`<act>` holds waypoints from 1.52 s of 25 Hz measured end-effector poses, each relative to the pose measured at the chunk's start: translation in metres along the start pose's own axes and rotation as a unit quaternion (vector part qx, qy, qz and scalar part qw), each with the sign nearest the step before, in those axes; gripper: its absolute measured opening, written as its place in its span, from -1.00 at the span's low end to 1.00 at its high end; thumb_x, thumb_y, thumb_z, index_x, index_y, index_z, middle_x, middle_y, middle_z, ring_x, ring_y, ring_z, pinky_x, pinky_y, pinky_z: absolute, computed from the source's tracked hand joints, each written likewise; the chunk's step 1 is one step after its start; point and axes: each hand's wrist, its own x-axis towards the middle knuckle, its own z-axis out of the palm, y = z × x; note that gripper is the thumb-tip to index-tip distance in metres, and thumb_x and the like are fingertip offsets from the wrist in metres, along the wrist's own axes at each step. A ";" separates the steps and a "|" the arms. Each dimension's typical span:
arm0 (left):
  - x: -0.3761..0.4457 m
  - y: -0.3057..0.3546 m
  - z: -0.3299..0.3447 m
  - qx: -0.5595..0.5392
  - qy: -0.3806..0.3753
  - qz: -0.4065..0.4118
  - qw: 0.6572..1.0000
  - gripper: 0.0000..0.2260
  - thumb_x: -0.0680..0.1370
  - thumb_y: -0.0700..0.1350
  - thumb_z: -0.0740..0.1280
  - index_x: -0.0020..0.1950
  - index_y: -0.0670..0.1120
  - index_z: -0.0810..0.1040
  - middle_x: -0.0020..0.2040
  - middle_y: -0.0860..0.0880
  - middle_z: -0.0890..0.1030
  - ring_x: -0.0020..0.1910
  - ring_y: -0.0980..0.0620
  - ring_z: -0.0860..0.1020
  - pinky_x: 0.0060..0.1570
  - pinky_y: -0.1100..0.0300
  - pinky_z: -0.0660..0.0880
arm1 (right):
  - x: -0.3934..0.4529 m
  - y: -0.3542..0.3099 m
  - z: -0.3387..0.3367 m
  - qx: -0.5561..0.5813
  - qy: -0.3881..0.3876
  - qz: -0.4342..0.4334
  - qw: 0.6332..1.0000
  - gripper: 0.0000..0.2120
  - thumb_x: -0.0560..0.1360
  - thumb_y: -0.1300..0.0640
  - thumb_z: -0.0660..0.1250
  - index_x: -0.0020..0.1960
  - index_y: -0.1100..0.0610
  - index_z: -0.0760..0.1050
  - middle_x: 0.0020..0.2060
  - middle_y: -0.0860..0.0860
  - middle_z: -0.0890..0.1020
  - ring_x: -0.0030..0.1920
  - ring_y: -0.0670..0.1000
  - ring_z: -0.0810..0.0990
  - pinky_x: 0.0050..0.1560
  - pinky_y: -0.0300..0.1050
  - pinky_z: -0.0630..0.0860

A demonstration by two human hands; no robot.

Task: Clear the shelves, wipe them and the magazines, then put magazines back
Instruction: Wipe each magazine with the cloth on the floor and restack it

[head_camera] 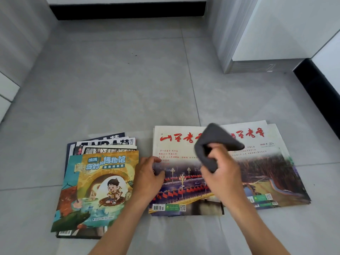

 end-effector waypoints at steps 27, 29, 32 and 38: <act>-0.009 -0.007 0.004 -0.079 -0.019 -0.108 0.991 -0.75 0.46 -0.15 0.50 0.03 0.03 0.49 -0.12 0.11 0.63 -0.15 0.16 0.59 -0.17 0.25 0.51 | 0.035 0.047 0.092 -0.321 -0.071 0.094 0.940 -0.13 0.50 -0.50 -0.09 0.61 0.04 0.13 0.58 0.15 0.19 0.56 0.31 0.10 0.52 0.32 -0.01; -0.011 -0.007 0.003 -0.067 -0.009 -0.106 0.992 -0.87 0.50 -0.13 0.46 -0.10 0.04 0.53 -0.19 0.09 0.62 -0.21 0.14 0.58 -0.23 0.25 0.49 | 0.025 0.028 0.111 -0.308 -0.087 0.024 0.947 -0.15 0.51 -0.48 -0.03 0.61 0.06 0.13 0.57 0.16 0.20 0.57 0.29 0.10 0.55 0.26 -0.02; -0.008 -0.011 0.003 -0.067 -0.004 -0.109 0.992 -0.87 0.54 -0.13 0.40 -0.21 -0.05 0.55 -0.28 -0.02 0.61 -0.28 0.01 0.56 -0.29 0.17 0.44 | 0.022 0.034 0.104 -0.286 -0.160 -0.158 0.932 -0.33 0.57 -0.36 0.05 0.57 -0.04 0.21 0.55 0.05 0.28 0.57 0.19 0.17 0.53 0.17 0.04; -0.010 -0.010 0.003 -0.058 -0.024 -0.104 0.993 -0.93 0.58 -0.10 0.36 -0.10 -0.04 0.57 -0.22 0.04 0.62 -0.23 0.12 0.57 -0.33 0.28 0.43 | 0.055 0.049 0.098 -0.296 -0.047 0.075 0.951 -0.34 0.61 -0.36 -0.15 0.59 -0.06 0.18 0.57 0.07 0.23 0.59 0.26 0.04 0.52 0.27 -0.12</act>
